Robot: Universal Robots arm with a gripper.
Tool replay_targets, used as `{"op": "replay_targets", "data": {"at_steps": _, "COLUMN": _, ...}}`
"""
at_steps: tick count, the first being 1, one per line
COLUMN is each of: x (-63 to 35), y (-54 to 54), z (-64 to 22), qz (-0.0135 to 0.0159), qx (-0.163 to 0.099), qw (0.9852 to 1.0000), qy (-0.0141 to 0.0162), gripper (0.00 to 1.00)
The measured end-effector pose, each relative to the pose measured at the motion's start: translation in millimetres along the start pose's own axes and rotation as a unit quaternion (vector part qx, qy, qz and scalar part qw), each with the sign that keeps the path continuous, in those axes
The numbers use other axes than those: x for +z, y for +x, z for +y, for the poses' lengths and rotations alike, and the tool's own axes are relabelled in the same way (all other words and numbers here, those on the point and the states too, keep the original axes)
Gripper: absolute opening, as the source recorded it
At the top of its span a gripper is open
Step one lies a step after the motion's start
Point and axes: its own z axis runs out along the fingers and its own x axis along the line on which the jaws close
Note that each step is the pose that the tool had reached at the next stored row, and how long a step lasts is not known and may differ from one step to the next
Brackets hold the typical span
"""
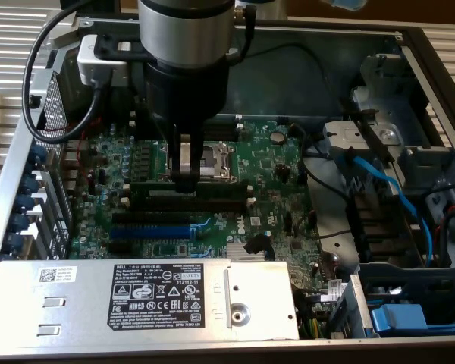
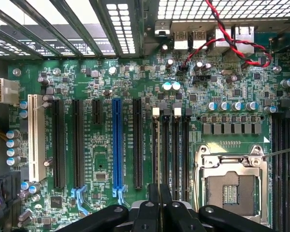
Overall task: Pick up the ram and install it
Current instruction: 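Insert the ram into the slot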
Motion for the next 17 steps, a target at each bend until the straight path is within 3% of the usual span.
{"op": "replay_targets", "data": {"at_steps": 17, "x": 2.0, "y": -0.9, "z": 0.0, "qz": 0.0019, "qx": -0.003, "qw": 1.0, "qy": 0.0001, "gripper": 0.12}}
